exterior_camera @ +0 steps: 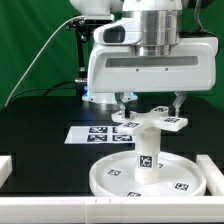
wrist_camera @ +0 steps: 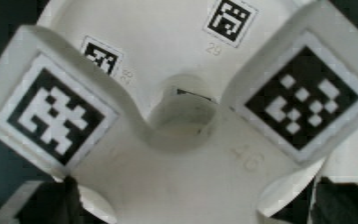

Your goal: Assemble round table

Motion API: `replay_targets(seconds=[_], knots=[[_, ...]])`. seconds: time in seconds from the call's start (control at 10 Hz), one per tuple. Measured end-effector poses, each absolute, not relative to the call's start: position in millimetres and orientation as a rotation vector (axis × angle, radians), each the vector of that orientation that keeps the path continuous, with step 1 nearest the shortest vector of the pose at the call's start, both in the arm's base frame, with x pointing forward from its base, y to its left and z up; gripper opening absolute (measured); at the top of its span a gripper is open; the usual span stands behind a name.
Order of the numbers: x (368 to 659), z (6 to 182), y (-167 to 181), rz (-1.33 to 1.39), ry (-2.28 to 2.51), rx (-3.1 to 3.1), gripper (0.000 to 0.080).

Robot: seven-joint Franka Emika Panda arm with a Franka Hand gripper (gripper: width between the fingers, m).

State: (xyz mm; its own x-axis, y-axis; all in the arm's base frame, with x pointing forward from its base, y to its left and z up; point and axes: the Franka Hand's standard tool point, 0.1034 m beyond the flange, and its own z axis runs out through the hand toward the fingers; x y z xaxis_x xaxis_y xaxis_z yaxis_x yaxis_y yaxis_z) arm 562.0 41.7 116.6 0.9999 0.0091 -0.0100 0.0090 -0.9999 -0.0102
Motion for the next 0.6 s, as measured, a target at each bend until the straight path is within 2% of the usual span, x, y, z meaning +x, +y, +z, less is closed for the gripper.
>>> replay_targets(seconds=[0.6], knots=[[565.4, 113.8, 39.9, -0.027, -0.122, -3.136, 0.0649]])
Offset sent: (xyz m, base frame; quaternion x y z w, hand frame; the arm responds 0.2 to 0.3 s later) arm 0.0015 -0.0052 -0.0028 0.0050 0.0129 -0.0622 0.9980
